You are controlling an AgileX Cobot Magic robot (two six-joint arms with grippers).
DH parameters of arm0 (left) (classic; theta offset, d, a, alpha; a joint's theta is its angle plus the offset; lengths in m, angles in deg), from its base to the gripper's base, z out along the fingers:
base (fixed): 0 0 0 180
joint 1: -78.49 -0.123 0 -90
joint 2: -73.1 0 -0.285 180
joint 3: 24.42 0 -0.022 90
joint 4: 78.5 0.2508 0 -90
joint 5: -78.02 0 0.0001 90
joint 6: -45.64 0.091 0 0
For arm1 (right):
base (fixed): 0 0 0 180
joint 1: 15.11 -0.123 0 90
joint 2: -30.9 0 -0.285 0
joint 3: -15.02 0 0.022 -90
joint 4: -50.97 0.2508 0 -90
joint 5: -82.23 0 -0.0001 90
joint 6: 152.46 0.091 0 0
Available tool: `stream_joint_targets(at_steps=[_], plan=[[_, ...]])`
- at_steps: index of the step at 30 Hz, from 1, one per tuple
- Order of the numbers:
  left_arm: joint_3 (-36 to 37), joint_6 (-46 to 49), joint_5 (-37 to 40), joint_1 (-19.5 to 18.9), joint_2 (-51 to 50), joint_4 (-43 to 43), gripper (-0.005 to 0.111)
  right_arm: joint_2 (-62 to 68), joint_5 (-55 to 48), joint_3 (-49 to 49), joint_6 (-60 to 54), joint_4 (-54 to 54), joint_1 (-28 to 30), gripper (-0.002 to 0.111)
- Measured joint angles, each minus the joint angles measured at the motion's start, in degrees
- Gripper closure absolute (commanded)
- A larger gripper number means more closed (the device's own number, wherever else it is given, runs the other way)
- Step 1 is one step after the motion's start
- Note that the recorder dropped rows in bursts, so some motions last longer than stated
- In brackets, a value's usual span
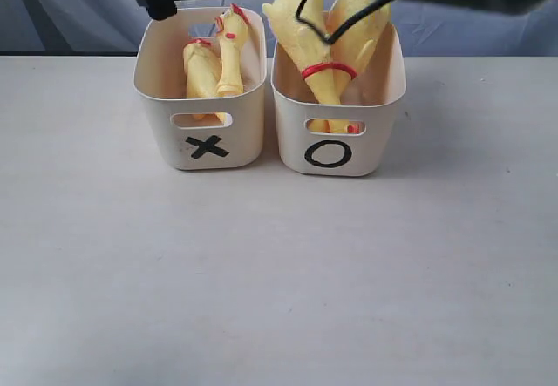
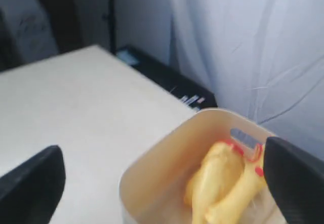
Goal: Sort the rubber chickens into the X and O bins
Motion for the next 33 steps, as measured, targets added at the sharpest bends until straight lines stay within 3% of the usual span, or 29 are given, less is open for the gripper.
stream_joint_targets(at_steps=[1, 4, 6, 9, 15, 20, 25, 29, 33], plan=[[0.0, 0.0, 0.0, 0.0, 0.0, 0.0, 0.107, -2.79, -7.87, -0.01, -0.36, -3.1, -0.12, 0.034], [0.0, 0.0, 0.0, 0.0, 0.0, 0.0, 0.107, -8.85, -31.87, -0.09, -0.06, -9.43, -0.12, 0.108], [0.0, 0.0, 0.0, 0.0, 0.0, 0.0, 0.107, -11.35, -46.95, -0.09, 3.05, -12.81, -0.12, 0.102], [0.0, 0.0, 0.0, 0.0, 0.0, 0.0, 0.107, -14.53, -55.45, 0.72, 11.2, -16.42, -0.12, 0.098], [0.0, 0.0, 0.0, 0.0, 0.0, 0.0, 0.107, -21.2, -57.7, 1.67, 22.21, -18.52, -0.12, 0.098], [0.0, 0.0, 0.0, 0.0, 0.0, 0.0, 0.107, -24.49, -57.8, 2.7, 17.81, -25.26, -0.12, 0.098], [0.0, 0.0, 0.0, 0.0, 0.0, 0.0, 0.107, -32.85, -57.68, 10.25, 18.39, -33.32, 0.33, 0.098], [0.0, 0.0, 0.0, 0.0, 0.0, 0.0, 0.107, -42.26, -57.68, 19.76, 22.1, -34.11, 5.16, 0.098], [0.0, 0.0, 0.0, 0.0, 0.0, 0.0, 0.107, -52.61, -57.7, 28.33, 22.74, -34.77, 16.49, 0.098]])
